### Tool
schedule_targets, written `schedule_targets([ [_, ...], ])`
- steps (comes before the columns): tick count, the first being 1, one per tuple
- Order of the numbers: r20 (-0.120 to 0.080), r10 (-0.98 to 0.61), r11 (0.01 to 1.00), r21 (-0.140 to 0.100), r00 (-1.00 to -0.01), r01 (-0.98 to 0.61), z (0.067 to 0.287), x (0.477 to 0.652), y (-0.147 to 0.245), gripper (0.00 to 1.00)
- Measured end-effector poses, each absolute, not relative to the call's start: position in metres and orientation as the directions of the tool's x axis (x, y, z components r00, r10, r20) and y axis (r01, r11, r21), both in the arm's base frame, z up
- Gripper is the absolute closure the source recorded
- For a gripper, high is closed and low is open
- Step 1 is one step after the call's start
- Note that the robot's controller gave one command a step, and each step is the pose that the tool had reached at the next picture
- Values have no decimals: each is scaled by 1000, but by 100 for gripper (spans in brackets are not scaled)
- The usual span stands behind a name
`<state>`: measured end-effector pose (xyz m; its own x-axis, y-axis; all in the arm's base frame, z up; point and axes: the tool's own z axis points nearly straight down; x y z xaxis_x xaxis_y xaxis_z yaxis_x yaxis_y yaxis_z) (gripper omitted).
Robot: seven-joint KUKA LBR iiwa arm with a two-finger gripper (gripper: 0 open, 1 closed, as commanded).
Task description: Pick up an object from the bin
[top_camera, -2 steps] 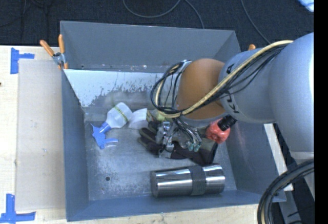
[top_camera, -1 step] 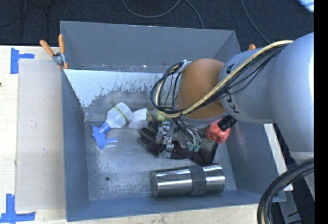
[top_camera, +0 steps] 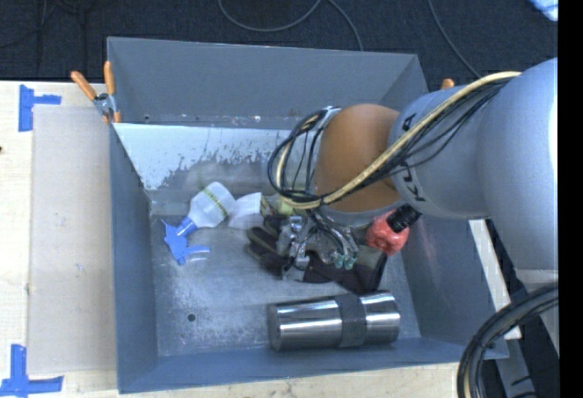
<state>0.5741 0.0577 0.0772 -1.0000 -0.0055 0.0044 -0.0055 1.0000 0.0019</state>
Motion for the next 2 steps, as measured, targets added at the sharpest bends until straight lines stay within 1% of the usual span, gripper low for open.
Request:
schedule_targets([
  [1, 5, -1, 1000, 2, -1000, -1, 77, 576, 57, 100],
  [2, 7, -206, 979, 5, -979, -206, 84, 600, 49, 100],
])
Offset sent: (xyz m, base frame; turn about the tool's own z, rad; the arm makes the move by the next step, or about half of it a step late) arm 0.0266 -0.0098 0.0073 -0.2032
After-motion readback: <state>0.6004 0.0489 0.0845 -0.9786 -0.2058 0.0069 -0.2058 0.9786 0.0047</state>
